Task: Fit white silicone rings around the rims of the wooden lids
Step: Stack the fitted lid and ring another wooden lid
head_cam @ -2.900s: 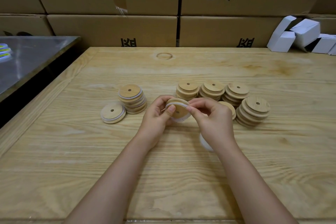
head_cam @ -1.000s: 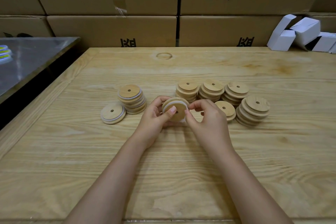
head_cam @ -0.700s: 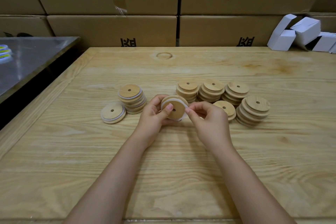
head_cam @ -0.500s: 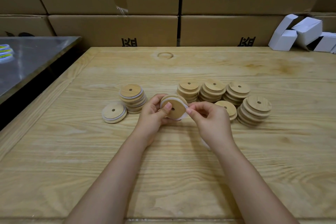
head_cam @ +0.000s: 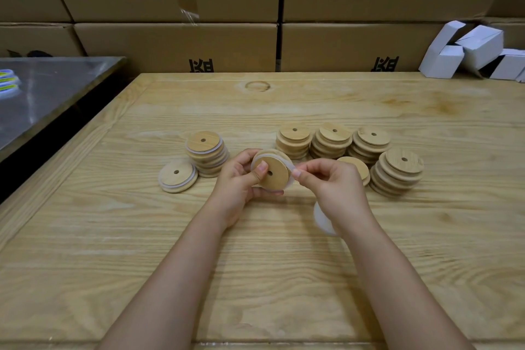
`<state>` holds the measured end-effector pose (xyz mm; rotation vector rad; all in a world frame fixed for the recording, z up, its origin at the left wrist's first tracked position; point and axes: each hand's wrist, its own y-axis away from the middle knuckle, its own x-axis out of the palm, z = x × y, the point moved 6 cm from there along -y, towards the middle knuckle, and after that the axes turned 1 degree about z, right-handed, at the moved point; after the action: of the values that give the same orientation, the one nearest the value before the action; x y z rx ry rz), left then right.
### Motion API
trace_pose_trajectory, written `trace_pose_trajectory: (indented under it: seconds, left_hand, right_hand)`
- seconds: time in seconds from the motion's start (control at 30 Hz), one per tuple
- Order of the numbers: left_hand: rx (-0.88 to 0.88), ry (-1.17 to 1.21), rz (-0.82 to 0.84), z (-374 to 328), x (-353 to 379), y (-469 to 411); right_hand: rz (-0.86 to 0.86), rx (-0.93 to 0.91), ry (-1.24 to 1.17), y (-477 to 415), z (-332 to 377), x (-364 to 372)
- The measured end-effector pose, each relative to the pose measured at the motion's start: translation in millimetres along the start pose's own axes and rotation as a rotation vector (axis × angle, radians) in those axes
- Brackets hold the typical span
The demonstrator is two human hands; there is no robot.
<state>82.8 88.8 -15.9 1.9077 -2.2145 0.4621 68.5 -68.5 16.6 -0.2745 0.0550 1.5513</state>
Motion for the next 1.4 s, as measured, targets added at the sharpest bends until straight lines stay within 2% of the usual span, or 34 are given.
trace_pose_trajectory:
  seconds: [0.3, 0.5, 0.67, 0.8, 0.9, 1.0, 1.1, 1.23, 1.4]
  left_hand:
    - [-0.085, -0.014, -0.002, 1.6, 2.8, 2.5]
    - [-0.137, 0.076, -0.037, 1.2, 1.6, 1.1]
    - [-0.152, 0.062, -0.042, 3.7, 2.5, 2.3]
    - [-0.116, -0.059, -0.086, 1.7, -2.7, 2.8]
    - [0.081, -0.127, -0.304, -13.9, -16.4, 4.1]
    - [0.442, -0.132, -0.737, -44.8, -43.5, 22.9]
    - [0.607, -0.041, -1.054, -64.2, -73.6, 41.5]
    - [0.642, -0.066, -1.259, -77.4, -109.8, 54.8]
    - [0.351, -0.182, -1.411, -63.4, -141.5, 63.0]
  right_hand:
    - [-0.044, -0.086, 0.045, 3.0, 4.9, 0.7]
    - [-0.040, -0.352, 0.281, 11.1, 21.8, 6.2]
    - [-0.019, -0.287, 0.249, 9.8, 17.8, 8.7]
    - [-0.008, -0.209, 0.204, 6.6, 12.9, 7.1]
    - [-0.001, -0.236, 0.196, 8.5, 13.4, 9.3]
    - [-0.030, -0.269, 0.254, 9.3, 11.2, 10.1]
    - [-0.055, -0.281, 0.299, 9.0, 8.4, 10.7]
    - [-0.046, -0.282, 0.314, 10.3, 6.4, 14.0]
    - [-0.078, -0.313, 0.293, 9.1, 8.3, 10.1]
